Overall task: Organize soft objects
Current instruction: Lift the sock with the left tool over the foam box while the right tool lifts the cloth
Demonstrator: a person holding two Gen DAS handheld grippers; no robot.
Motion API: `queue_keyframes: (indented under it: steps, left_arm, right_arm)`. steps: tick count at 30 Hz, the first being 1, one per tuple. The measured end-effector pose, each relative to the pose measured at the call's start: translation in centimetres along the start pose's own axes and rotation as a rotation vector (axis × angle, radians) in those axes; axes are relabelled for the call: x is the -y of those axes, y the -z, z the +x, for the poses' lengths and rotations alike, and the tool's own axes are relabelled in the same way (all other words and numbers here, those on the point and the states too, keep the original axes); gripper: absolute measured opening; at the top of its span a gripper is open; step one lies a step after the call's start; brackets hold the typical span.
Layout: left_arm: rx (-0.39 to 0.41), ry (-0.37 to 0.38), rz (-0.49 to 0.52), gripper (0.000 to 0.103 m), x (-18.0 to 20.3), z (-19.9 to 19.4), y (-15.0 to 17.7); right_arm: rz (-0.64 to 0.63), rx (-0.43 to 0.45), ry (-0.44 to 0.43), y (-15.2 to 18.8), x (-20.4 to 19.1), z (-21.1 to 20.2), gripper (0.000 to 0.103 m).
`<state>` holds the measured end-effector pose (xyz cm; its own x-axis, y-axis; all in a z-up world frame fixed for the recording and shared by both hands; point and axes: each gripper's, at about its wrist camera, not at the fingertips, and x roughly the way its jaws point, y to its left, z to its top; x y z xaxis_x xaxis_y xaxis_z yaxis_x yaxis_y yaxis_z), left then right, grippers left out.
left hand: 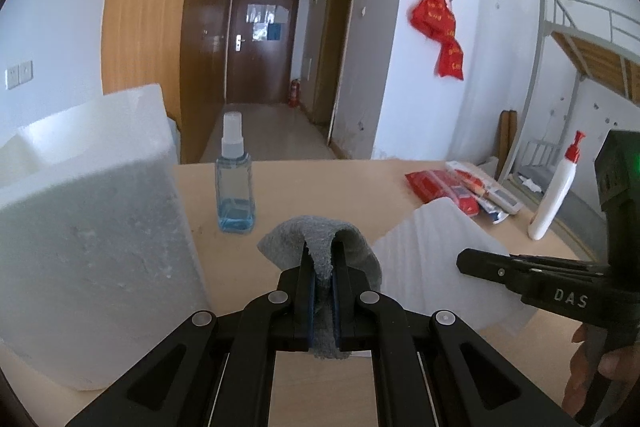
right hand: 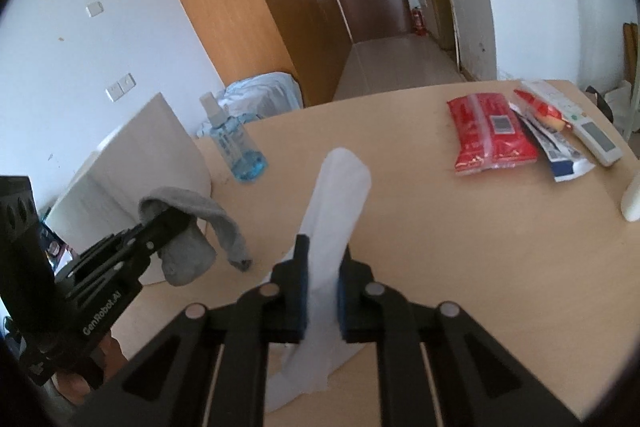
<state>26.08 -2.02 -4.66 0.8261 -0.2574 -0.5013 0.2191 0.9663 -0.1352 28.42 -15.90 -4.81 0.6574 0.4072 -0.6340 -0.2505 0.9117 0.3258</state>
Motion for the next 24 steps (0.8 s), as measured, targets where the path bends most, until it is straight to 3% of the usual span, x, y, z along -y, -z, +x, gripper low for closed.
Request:
queue_keyframes:
  steps: [11, 24]
  left_arm:
    - [0.049, 0.048, 0.004, 0.006, 0.5, -3.1, -1.0]
    - [0.141, 0.035, 0.049, 0.006, 2.9, -10.4, -1.3]
  right_arm:
    - [0.017, 0.095, 0.004, -0.6, -0.2, -4.0, 0.015]
    - [-0.027, 0.219, -0.018, -0.3, -2.3, -10.7, 0.015]
